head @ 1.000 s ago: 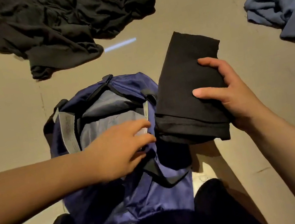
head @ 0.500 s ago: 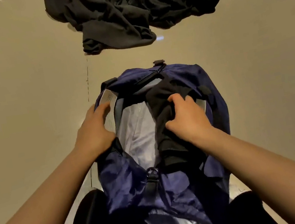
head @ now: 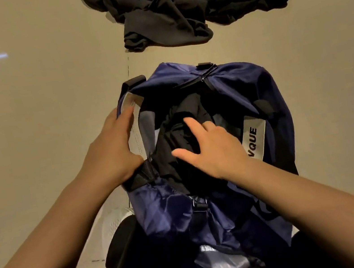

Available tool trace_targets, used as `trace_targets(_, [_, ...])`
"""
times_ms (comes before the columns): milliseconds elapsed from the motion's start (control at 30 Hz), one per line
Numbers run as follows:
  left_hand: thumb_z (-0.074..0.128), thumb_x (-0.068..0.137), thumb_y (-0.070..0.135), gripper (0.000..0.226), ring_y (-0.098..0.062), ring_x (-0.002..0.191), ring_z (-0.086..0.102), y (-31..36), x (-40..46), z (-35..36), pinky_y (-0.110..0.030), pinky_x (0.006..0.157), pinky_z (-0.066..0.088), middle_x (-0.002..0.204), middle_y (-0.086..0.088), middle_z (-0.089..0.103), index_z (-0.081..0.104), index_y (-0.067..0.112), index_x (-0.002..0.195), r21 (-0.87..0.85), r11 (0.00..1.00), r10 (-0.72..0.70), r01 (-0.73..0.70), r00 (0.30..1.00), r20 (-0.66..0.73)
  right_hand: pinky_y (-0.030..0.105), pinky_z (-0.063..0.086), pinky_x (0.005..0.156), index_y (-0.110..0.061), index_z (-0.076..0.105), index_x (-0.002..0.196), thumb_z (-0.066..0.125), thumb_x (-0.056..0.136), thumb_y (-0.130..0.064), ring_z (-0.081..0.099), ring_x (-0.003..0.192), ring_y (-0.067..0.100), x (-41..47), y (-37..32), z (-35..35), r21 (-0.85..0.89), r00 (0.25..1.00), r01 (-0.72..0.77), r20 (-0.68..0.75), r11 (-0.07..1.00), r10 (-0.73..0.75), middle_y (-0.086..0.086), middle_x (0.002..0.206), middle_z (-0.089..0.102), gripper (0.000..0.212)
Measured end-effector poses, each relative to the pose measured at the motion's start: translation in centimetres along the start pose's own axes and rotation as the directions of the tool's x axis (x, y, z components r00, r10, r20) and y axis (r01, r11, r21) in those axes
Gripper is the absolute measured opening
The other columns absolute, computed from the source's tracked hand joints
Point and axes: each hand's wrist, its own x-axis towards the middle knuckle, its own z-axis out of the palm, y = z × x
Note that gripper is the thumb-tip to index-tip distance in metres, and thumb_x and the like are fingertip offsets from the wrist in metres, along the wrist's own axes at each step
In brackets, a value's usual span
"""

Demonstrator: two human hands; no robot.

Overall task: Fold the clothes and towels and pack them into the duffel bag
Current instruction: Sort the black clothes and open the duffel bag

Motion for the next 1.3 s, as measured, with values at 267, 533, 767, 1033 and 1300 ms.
trace_targets(267, [0.073,0.073,0.004,0.102,-0.033,0.12,0.046,0.5,0.6,-0.5,-0.033,0.085,0.041,0.143,-0.007,0.032,0.014,0.031,0.152,-0.075,0.997,-0.004,0.009,0.998,0.067,0.034,0.045,0.058,-0.029,0.013,0.149,0.06,0.084,-0.01,0.058,0.069,0.022,-1.4,2.3,-2.3,0.316,0.979,-0.1,-0.139,0.944,0.15,0.003,0.084,0.057,0.083])
trace_targets(533, [0.076,0.071,0.004,0.104,-0.022,0.131,0.038,1.2,-0.5,-0.6,-0.029,0.1,0.034,0.148,-0.003,0.032,0.015,0.025,0.153,-0.216,0.975,-0.028,0.059,0.989,0.143,0.032,0.041,0.049,-0.016,0.045,0.136,0.068,0.083,-0.015,0.051,0.078,0.028,-5.8,2.2,-4.9,-0.155,0.916,0.097,-0.371,0.983,-0.149,0.009,0.1,0.048,0.058])
trace_targets(767, [0.076,0.072,0.006,0.104,-0.022,0.126,0.041,1.0,0.1,-1.3,-0.029,0.095,0.039,0.147,-0.001,0.033,0.014,0.027,0.153,-0.144,0.986,-0.06,0.084,0.984,0.166,0.04,0.009,0.117,-0.015,0.005,0.154,0.045,0.099,-0.039,0.002,0.145,0.034,5.2,-0.2,1.1,-0.079,0.98,0.043,0.199,0.996,-0.026,0.006,0.16,0.002,0.072])
trace_targets(1033, [0.075,0.072,-0.001,0.104,-0.013,0.116,0.045,0.0,0.6,-2.1,-0.029,0.092,0.043,0.144,0.007,0.036,0.018,0.03,0.153,-0.311,0.928,-0.113,0.207,0.949,0.295,0.054,0.009,0.117,-0.028,-0.003,0.154,0.038,0.096,-0.053,-0.014,0.143,0.041,5.4,-0.1,3.8,-0.176,0.957,0.161,0.268,0.971,-0.11,0.004,0.161,-0.008,0.075])
trace_targets(1300, [0.076,0.073,-0.003,0.105,-0.018,0.117,0.048,-1.1,0.4,-2.5,-0.035,0.093,0.049,0.14,0.008,0.04,0.018,0.035,0.151,-0.359,0.895,-0.145,0.265,0.933,0.328,0.044,0.019,0.111,-0.016,0.014,0.151,0.029,0.102,-0.043,0.021,0.134,0.038,6.8,-1.5,2.5,-0.237,0.99,0.06,0.139,0.97,-0.027,0.015,0.153,0.014,0.058])
